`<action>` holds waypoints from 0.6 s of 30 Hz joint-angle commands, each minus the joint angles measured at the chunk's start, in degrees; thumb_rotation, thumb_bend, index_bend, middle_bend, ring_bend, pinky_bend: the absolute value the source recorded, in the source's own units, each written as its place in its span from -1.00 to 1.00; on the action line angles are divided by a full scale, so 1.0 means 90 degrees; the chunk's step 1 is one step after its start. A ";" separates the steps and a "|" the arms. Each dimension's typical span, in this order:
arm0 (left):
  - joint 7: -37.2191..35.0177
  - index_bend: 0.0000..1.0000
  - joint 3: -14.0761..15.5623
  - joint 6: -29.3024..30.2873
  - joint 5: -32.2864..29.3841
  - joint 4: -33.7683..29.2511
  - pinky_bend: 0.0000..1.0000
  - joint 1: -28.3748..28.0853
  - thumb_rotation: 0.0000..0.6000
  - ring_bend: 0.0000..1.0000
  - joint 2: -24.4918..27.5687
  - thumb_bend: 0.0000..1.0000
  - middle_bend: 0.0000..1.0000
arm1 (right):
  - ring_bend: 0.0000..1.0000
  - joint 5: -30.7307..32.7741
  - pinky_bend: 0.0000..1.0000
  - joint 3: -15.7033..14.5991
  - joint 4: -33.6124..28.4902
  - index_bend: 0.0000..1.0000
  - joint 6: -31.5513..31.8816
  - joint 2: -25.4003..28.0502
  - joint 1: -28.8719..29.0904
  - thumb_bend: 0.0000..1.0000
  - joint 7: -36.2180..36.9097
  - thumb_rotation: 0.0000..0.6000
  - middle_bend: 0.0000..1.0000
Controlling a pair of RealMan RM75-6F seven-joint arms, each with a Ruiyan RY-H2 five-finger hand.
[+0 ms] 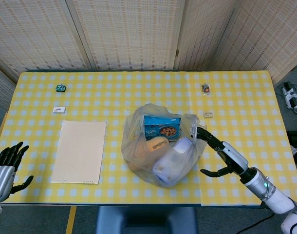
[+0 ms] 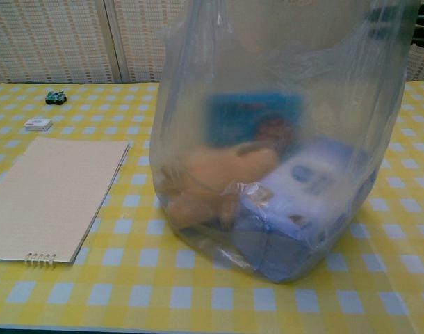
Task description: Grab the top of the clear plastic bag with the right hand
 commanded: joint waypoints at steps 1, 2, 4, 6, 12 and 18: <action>-0.0030 -0.91 -0.0002 0.0015 0.0004 0.0004 -1.00 0.0007 1.00 -1.00 0.0012 -0.38 -0.95 | -0.80 0.0015 -1.00 0.0033 -0.0138 -1.00 -0.0126 0.0019 0.0112 -0.41 -0.0143 1.00 -1.00; -0.0050 -0.91 -0.0003 0.0026 0.0008 0.0005 -1.00 0.0011 1.00 -1.00 0.0020 -0.38 -0.95 | -0.80 0.0012 -1.00 0.0045 -0.0197 -1.00 -0.0169 0.0028 0.0151 -0.41 -0.0200 1.00 -1.00; -0.0075 -0.91 -0.0002 0.0045 0.0021 0.0006 -1.00 0.0019 1.00 -1.00 0.0032 -0.38 -0.95 | -0.81 0.0010 -1.00 0.0059 -0.0286 -1.00 -0.0242 0.0045 0.0212 -0.41 -0.0284 1.00 -1.00; -0.0101 -0.91 0.0004 0.0073 0.0049 0.0003 -1.00 0.0030 1.00 -1.00 0.0045 -0.38 -0.95 | -0.84 0.0022 -1.00 0.0072 -0.0382 -1.00 -0.0338 0.0063 0.0280 -0.41 -0.0377 1.00 -1.00; -0.0147 -0.91 0.0019 0.0136 0.0117 -0.0007 -1.00 0.0053 1.00 -1.00 0.0065 -0.38 -0.95 | -0.91 0.0197 -1.00 0.0162 -0.0646 -1.00 -0.0696 0.0098 0.0500 -0.41 -0.0544 1.00 -1.00; -0.0220 -0.91 0.0024 0.0177 0.0156 -0.0006 -1.00 0.0067 1.00 -1.00 0.0091 -0.38 -0.95 | -0.92 0.0417 -1.00 0.0329 -0.0820 -1.00 -0.1104 0.0105 0.0789 -0.41 -0.0607 1.00 -1.00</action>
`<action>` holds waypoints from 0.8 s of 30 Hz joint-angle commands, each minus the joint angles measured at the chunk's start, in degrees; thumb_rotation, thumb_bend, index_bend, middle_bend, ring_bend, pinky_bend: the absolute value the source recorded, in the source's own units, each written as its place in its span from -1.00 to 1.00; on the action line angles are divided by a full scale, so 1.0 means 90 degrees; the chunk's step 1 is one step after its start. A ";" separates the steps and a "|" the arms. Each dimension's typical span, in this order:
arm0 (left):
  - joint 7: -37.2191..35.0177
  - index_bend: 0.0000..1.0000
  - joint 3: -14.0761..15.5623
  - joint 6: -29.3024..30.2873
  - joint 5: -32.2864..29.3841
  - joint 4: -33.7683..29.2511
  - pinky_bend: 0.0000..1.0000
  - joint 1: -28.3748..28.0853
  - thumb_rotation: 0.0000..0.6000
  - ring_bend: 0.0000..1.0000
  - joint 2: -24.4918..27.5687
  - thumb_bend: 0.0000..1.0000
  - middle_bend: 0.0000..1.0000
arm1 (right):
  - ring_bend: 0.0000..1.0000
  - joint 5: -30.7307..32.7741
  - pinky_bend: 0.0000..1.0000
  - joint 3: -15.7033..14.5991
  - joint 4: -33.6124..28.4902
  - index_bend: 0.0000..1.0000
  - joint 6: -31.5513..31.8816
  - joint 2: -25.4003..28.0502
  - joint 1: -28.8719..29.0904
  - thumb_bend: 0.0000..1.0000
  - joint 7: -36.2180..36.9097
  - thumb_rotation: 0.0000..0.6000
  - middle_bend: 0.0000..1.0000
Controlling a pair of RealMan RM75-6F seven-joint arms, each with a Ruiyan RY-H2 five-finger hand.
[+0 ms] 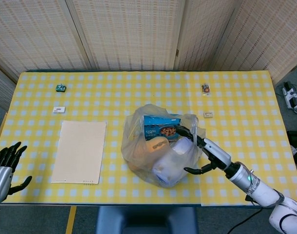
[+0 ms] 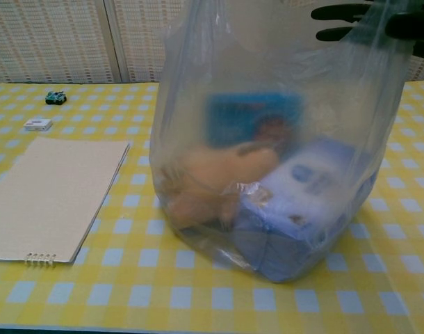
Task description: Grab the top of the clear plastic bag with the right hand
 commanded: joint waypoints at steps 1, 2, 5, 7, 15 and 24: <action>-0.0026 -0.91 0.0003 0.0007 0.0012 0.0004 -1.00 0.0003 1.00 -1.00 0.0008 -0.38 -0.95 | -0.92 0.0133 -1.00 0.0110 -0.0085 -1.00 -0.0195 0.0001 0.0158 -0.41 -0.0014 1.00 -1.00; -0.0035 -0.91 0.0003 0.0009 0.0015 0.0006 -1.00 0.0004 1.00 -1.00 0.0010 -0.38 -0.95 | -0.92 0.0168 -1.00 0.0144 -0.0106 -1.00 -0.0265 -0.0012 0.0212 -0.41 -0.0029 1.00 -1.00; -0.0054 -0.91 0.0007 0.0015 0.0032 0.0006 -1.00 0.0004 1.00 -1.00 0.0017 -0.38 -0.95 | -0.92 0.0218 -1.00 0.0217 -0.0145 -1.00 -0.0427 -0.0077 0.0339 -0.41 -0.0126 1.00 -1.00; -0.0068 -0.91 0.0006 0.0024 0.0040 0.0002 -1.00 0.0007 1.00 -1.00 0.0026 -0.38 -0.95 | -0.93 0.0258 -1.00 0.0260 -0.0156 -1.00 -0.0527 -0.0126 0.0417 -0.41 -0.0162 1.00 -1.00; -0.0144 -0.91 0.0007 0.0066 0.0064 -0.0005 -1.00 0.0025 1.00 -1.00 0.0062 -0.38 -0.95 | -0.93 0.0561 -1.00 0.0503 -0.0232 -1.00 -0.1002 -0.0309 0.0765 -0.41 -0.0291 1.00 -1.00; -0.0264 -0.91 0.0008 0.0125 0.0111 -0.0001 -1.00 0.0045 1.00 -1.00 0.0110 -0.38 -0.94 | -0.93 0.0769 -1.00 0.0707 -0.0297 -1.00 -0.1411 -0.0481 0.1085 -0.41 -0.0477 1.00 -1.00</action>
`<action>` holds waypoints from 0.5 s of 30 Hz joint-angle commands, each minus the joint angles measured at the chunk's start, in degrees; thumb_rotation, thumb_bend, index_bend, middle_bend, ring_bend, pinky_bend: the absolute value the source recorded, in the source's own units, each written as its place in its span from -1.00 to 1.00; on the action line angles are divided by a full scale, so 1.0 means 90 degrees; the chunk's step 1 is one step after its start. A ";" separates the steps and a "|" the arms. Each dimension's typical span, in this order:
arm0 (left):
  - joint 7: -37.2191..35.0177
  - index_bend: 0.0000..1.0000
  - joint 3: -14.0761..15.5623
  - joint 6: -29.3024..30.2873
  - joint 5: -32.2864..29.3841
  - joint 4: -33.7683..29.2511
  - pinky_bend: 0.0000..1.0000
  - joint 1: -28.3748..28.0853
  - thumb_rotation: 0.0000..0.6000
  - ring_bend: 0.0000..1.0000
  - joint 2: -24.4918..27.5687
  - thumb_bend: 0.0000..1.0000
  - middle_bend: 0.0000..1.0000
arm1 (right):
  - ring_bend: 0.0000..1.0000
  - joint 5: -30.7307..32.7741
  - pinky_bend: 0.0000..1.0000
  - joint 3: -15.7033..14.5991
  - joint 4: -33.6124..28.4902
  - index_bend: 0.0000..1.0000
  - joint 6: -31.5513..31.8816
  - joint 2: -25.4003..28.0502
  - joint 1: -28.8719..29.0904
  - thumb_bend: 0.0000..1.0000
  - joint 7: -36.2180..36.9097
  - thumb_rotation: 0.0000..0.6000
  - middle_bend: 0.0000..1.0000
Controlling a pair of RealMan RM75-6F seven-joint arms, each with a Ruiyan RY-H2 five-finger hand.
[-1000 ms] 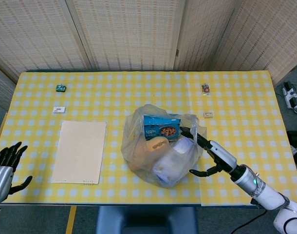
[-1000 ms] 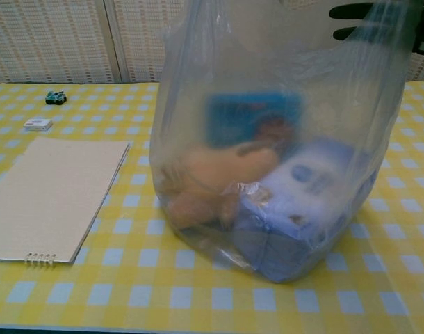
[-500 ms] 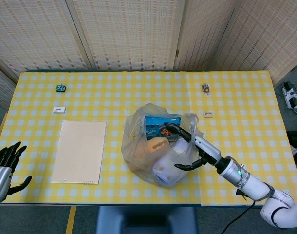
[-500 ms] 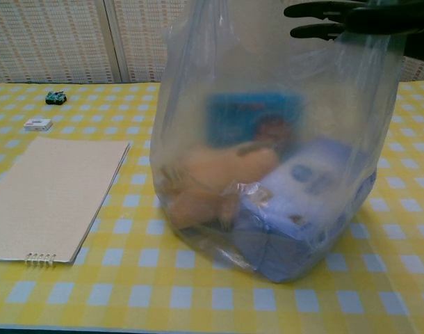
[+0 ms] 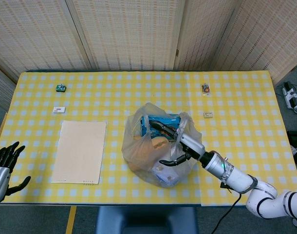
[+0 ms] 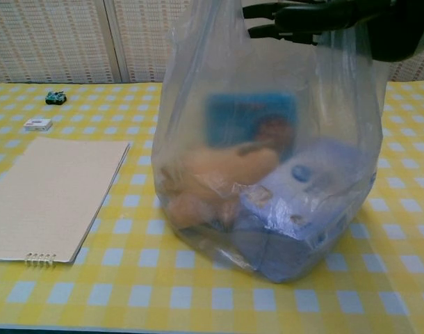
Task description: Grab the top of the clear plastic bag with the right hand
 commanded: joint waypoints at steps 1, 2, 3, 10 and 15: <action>-0.0033 -0.91 -0.0002 0.0020 0.0011 0.0008 -1.00 0.0007 1.00 -1.00 0.0011 -0.38 -0.94 | -0.93 0.0061 -1.00 0.0052 -0.0025 -1.00 -0.0099 -0.0064 0.0079 -0.41 -0.0079 1.00 -1.00; -0.0046 -0.91 -0.0001 0.0027 0.0015 0.0011 -1.00 0.0010 1.00 -1.00 0.0016 -0.38 -0.94 | -0.93 0.0088 -1.00 0.0069 -0.0027 -1.00 -0.0130 -0.0089 0.0100 -0.41 -0.0115 1.00 -1.00; -0.0059 -0.91 0.0001 0.0031 0.0020 0.0013 -1.00 0.0012 1.00 -1.00 0.0021 -0.38 -0.94 | -0.93 0.0115 -1.00 0.0084 -0.0030 -1.00 -0.0153 -0.0110 0.0116 -0.41 -0.0140 1.00 -1.00; -0.0146 -0.91 0.0012 0.0072 0.0065 0.0038 -1.00 0.0029 1.00 -1.00 0.0046 -0.38 -0.93 | -0.93 0.0368 -1.00 0.0263 0.0042 -1.00 -0.0349 -0.0312 0.0274 -0.41 -0.0152 1.00 -1.00; -0.0184 -0.91 0.0016 0.0093 0.0086 0.0047 -1.00 0.0037 1.00 -1.00 0.0056 -0.38 -0.93 | -0.94 0.0522 -1.00 0.0417 0.0101 -1.00 -0.0543 -0.0479 0.0445 -0.41 -0.0182 1.00 -1.00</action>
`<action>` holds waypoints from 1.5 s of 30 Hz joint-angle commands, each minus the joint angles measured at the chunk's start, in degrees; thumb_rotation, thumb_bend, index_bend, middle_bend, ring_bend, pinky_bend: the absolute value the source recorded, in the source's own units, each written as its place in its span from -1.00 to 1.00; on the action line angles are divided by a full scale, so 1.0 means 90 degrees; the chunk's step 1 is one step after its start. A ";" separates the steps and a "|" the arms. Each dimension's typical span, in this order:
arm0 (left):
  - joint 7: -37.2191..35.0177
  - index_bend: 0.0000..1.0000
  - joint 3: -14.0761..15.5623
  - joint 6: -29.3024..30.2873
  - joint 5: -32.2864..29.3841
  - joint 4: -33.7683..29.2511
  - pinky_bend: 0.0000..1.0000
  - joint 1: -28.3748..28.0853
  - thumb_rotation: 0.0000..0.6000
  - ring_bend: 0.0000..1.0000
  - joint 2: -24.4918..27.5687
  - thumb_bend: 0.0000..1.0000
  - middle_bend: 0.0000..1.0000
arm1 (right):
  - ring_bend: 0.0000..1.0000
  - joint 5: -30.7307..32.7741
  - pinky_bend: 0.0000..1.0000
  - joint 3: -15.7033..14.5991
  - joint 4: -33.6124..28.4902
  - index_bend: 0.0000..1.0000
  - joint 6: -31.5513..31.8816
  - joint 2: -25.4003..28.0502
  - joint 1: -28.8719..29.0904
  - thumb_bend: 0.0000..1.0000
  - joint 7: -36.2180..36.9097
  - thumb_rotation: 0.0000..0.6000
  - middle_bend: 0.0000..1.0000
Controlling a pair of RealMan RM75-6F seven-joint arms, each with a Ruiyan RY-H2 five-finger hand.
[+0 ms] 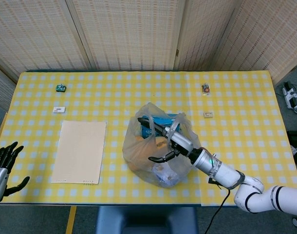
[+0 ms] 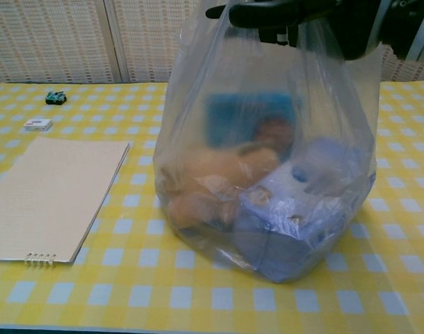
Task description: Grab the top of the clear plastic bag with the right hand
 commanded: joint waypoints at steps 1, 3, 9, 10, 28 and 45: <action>-0.0013 -0.91 -0.0002 0.0012 0.0005 0.0003 -1.00 0.0004 1.00 -1.00 0.0005 -0.38 -0.93 | -0.94 0.0082 -1.00 0.0086 0.0041 -1.00 -0.0117 -0.0101 0.0104 -0.41 -0.0012 1.00 -1.00; -0.0030 -0.91 -0.0004 0.0024 0.0001 0.0010 -1.00 0.0011 1.00 -1.00 0.0008 -0.38 -0.93 | -0.94 0.0123 -1.00 0.0144 0.0094 -1.00 -0.0201 -0.0188 0.0187 -0.41 0.0003 1.00 -1.00; -0.0081 -0.91 -0.0016 0.0057 -0.0013 0.0017 -1.00 0.0030 1.00 -0.99 0.0028 -0.38 -0.93 | -0.91 0.0181 -1.00 0.0317 0.0397 -1.00 -0.0279 -0.0529 0.0387 -0.42 0.0295 1.00 -1.00; -0.0087 -0.91 -0.0017 0.0056 -0.0015 0.0020 -1.00 0.0030 1.00 -0.99 0.0030 -0.38 -0.93 | -0.90 0.0181 -1.00 0.0339 0.0449 -1.00 -0.0275 -0.0591 0.0415 -0.42 0.0384 1.00 -1.00; -0.0210 -0.91 -0.0034 0.0062 -0.0063 0.0004 -1.00 0.0053 1.00 -0.99 0.0100 -0.38 -0.92 | -0.70 0.0293 -0.89 0.0678 0.1331 -0.84 0.0086 -0.1718 0.0752 -0.41 0.2124 1.00 -0.71; -0.0239 -0.91 -0.0034 0.0071 -0.0032 -0.0004 -1.00 0.0057 1.00 -0.99 0.0119 -0.38 -0.92 | 0.43 0.1873 0.29 0.1341 0.0184 0.50 -0.0194 -0.1288 0.0233 -0.18 0.2723 1.00 0.48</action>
